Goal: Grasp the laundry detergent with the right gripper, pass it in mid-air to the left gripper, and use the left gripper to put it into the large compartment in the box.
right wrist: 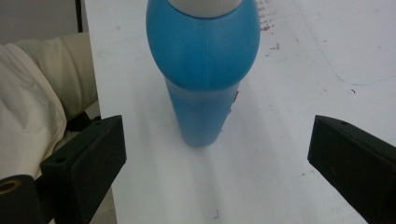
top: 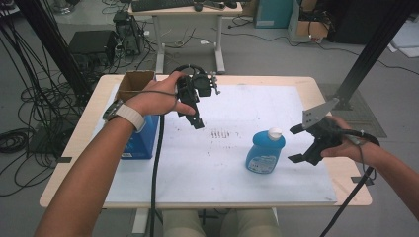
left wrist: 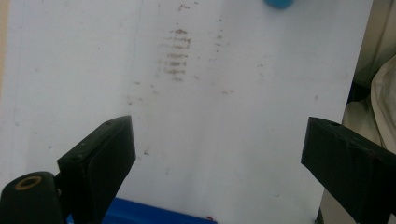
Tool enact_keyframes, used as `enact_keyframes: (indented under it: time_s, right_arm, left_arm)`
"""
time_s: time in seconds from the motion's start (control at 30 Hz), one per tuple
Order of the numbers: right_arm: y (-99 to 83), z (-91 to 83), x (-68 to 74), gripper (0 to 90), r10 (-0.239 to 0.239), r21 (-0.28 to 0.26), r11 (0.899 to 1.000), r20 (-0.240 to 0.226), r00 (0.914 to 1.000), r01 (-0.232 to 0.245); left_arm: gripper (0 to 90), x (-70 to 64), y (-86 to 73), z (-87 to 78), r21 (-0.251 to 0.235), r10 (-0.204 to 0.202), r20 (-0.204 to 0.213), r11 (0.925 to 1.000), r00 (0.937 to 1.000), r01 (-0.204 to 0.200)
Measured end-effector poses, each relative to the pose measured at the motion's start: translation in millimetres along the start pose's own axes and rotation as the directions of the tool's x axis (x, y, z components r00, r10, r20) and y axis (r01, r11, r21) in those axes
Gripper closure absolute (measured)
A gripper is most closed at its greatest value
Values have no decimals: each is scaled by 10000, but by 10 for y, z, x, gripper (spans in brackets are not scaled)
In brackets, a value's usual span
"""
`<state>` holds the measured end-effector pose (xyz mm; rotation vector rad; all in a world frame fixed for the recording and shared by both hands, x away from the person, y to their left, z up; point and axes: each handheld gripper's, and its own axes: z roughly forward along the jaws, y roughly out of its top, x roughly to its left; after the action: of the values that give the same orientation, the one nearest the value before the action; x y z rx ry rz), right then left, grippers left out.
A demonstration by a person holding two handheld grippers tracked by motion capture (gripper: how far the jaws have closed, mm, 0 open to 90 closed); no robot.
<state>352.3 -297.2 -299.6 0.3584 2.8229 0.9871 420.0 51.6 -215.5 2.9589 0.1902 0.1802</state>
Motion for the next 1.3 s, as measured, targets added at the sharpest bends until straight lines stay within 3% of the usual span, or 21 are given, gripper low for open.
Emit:
enact_keyframes:
  time_s: [0.03,0.07,0.17,0.53,0.57,0.67,0.9,0.93,1.3]
  right_arm:
    - [-19,24,13,41,334,-212,9992,-3,9994,-334]
    - [-40,27,-11,41,87,-214,9997,-1,10000,-87]
    - [-61,41,-25,40,79,-121,9999,-100,9999,-80]
    - [-173,134,-29,56,337,-511,9981,-143,9993,-344]
    - [-190,155,-23,56,452,-737,9962,-63,9990,-455]
    - [-192,147,-32,58,338,-541,9980,-73,9994,-342]
    - [-227,165,-25,60,466,-806,9956,-74,9989,-471]
    - [-239,174,-13,60,670,-898,9937,-61,9977,-673]
    - [-310,248,-6,58,676,-1197,9904,-183,9975,-693]
  left_arm:
    - [100,-2,1,5,-35,12,5,10000,10000,-12]
    - [99,-3,4,4,7,2,-4,10000,10000,-2]
    - [97,-4,6,6,-20,12,-27,10000,10000,-12]
    - [97,-11,17,16,42,-23,-7,10000,10000,23]
    - [97,-10,19,15,39,4,-12,10000,10000,-4]
    - [97,-8,21,18,54,-8,-18,10000,10000,8]
    - [97,-11,30,25,73,4,-11,10000,10000,-4]
    - [98,-13,33,30,54,7,-35,10000,10000,-7]
    - [99,-13,49,39,50,32,1,10000,10000,-32]
